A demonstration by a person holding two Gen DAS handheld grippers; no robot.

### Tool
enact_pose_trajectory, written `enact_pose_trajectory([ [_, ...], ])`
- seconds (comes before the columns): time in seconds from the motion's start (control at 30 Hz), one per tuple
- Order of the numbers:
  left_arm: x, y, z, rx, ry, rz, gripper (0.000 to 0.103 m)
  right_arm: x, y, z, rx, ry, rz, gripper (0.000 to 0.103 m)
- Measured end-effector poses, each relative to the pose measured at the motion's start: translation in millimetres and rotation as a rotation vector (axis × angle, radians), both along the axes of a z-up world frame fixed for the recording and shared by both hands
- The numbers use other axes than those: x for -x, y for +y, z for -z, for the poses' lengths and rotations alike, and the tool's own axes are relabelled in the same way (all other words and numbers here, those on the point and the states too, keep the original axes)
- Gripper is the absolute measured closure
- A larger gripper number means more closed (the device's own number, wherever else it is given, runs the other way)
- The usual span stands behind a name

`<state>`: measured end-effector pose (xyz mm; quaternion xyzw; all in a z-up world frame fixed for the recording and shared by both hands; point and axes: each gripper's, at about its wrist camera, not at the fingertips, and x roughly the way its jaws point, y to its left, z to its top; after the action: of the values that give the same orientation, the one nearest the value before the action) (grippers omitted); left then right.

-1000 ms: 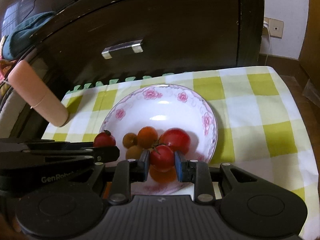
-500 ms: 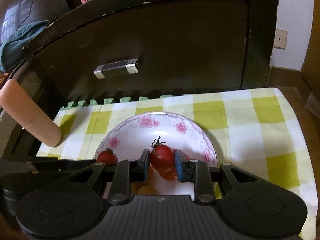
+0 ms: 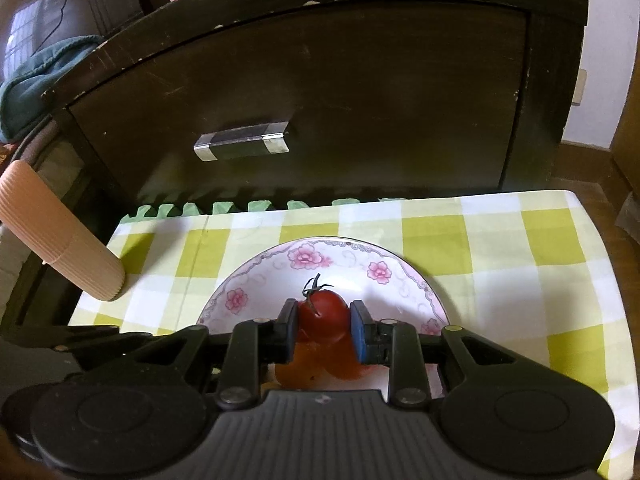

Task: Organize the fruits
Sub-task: 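Open both grippers to drop the cherry tomatoes into the bowl, then move both open grippers back toward the loose tangerine and cherry tomato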

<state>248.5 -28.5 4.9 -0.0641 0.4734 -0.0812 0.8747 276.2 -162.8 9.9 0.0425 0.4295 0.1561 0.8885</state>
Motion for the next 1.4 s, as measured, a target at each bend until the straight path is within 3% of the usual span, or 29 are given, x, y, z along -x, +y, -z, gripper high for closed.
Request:
enact_pose_trajectory([
  [0.5,18,7,-6,-0.005,-0.005,-0.006,0.048,6,-6,-15,-0.04,-0.008,0.029,0.075],
  [0.97,57,12,-18,-0.027,-0.018,0.013,0.045,60,-14,-23,-0.052,-0.015,0.033,0.075],
  [1.4,83,20,-8,-0.05,0.026,0.024,0.043,109,-13,6,-0.02,0.08,0.017,0.075],
])
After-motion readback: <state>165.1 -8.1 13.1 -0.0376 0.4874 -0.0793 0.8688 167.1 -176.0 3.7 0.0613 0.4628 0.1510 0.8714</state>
